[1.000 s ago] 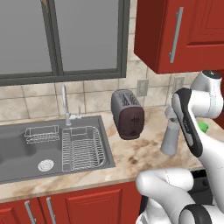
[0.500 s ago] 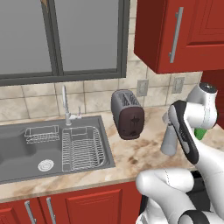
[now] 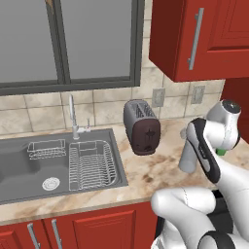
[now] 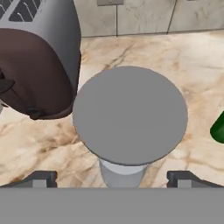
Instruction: Place the pitcher and cup on the dining counter for serving.
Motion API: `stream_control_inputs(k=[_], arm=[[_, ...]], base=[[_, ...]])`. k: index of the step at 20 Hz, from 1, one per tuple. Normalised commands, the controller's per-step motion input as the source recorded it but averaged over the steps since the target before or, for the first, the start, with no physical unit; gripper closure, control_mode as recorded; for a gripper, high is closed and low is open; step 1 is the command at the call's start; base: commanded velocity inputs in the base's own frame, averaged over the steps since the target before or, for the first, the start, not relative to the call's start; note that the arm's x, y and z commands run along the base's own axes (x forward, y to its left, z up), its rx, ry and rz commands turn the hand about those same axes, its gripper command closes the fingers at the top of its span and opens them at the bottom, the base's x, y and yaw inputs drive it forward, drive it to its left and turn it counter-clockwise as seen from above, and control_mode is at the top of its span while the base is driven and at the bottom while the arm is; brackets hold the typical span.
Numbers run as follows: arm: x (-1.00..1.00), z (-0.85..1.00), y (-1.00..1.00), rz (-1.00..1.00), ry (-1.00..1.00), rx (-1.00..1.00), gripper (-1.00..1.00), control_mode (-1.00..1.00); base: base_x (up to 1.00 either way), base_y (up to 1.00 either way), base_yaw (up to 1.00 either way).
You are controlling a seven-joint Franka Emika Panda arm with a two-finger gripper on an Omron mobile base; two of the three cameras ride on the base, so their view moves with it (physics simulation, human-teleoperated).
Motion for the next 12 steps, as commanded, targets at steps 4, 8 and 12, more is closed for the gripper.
stream_control_inputs(k=[4, 8, 12], arm=[[0.11, -0.16, -0.39, 0.08, 0.00, 0.00, -1.00, -1.00], [0.04, -0.08, -0.40, 0.16, 0.00, 0.00, -1.00, -1.00], [0.11, 0.00, -0.24, 0.21, -0.01, 0.00, -1.00, -1.00]], base=[[0.00, 0.00, 0.00], [0.00, 0.00, 0.00], [0.00, 0.00, 0.00]])
